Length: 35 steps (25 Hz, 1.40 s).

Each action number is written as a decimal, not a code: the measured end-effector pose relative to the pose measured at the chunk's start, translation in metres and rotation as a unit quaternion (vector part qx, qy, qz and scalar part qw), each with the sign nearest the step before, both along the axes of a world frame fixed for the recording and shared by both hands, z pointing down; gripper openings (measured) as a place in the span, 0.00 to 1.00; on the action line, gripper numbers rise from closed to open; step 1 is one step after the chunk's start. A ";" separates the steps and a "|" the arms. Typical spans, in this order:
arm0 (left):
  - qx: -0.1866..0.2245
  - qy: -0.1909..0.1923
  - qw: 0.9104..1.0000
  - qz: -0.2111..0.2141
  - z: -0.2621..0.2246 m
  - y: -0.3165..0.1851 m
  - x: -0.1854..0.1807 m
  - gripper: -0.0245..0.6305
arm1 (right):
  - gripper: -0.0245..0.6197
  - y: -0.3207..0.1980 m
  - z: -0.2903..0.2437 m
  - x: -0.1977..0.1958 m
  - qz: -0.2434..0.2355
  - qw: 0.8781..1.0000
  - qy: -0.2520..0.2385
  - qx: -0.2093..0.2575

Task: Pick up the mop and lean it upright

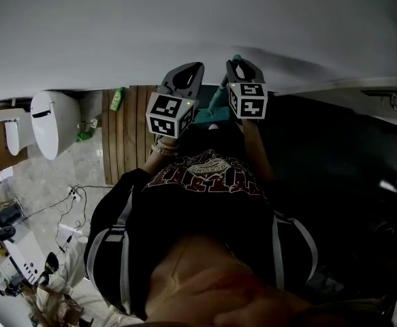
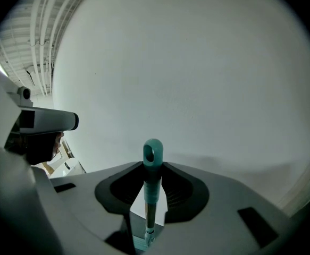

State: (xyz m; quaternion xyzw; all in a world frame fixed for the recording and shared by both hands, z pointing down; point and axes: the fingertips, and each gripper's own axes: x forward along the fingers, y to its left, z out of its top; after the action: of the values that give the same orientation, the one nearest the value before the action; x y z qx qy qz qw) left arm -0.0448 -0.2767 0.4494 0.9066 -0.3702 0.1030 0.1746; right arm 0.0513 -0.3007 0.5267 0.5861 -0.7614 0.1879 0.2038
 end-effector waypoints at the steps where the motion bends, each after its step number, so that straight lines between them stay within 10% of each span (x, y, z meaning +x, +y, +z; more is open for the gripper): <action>1: 0.001 0.000 1.000 0.000 -0.001 0.001 0.000 0.11 | 0.22 0.002 -0.001 -0.001 -0.002 1.000 0.000 -0.001; 35: -0.008 0.002 0.999 0.031 0.003 0.040 0.038 0.11 | 0.22 0.099 -0.015 -0.011 -0.066 0.998 -0.003 -0.021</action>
State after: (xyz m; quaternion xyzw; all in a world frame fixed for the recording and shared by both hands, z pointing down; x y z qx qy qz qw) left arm -0.0064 -0.2363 0.4525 0.9163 -0.3411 0.1097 0.1789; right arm 0.0401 -0.2018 0.5120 0.5294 -0.7950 0.1912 0.2261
